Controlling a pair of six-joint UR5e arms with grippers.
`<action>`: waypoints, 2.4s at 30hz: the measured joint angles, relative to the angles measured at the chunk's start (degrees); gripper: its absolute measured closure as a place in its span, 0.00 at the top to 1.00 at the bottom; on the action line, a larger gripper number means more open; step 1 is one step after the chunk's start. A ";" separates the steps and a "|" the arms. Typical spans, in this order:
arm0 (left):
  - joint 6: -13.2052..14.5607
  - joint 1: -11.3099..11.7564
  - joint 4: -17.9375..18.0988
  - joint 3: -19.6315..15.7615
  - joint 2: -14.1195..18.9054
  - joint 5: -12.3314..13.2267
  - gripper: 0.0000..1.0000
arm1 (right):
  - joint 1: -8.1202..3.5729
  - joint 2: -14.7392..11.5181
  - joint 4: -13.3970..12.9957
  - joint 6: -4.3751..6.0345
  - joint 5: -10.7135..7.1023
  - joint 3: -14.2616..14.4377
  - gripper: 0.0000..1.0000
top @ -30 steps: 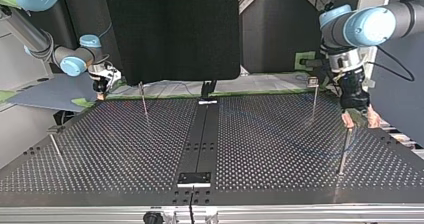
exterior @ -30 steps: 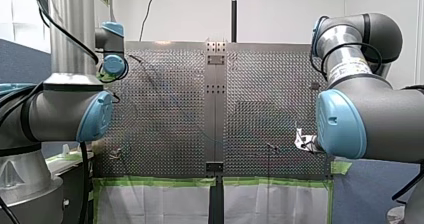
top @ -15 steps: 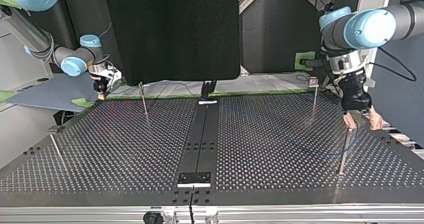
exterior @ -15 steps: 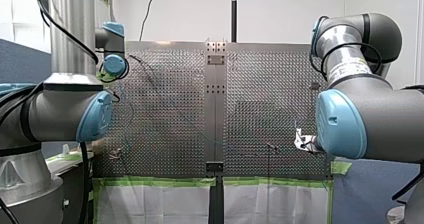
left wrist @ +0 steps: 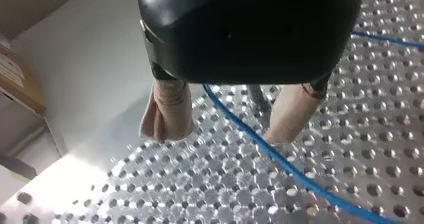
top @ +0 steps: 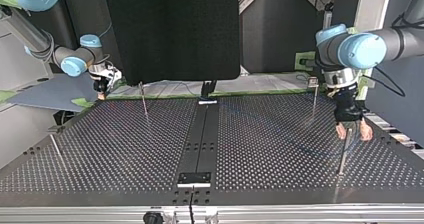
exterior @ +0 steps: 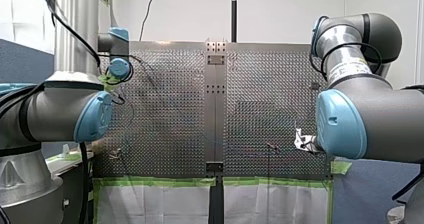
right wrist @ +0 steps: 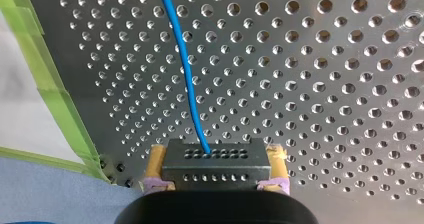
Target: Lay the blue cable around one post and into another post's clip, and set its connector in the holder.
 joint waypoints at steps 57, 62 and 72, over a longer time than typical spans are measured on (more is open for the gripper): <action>-0.10 -0.20 -1.96 5.30 -1.86 -2.76 1.00 | 0.84 -10.87 -5.19 5.01 0.72 9.63 0.00; 0.17 -0.25 -1.91 4.76 -1.86 -2.80 1.00 | 1.20 -13.24 -3.51 5.56 -1.59 10.95 0.00; 0.21 -0.28 -1.81 4.57 -1.86 -2.65 1.00 | 1.26 -18.37 1.22 5.46 -4.13 9.73 0.00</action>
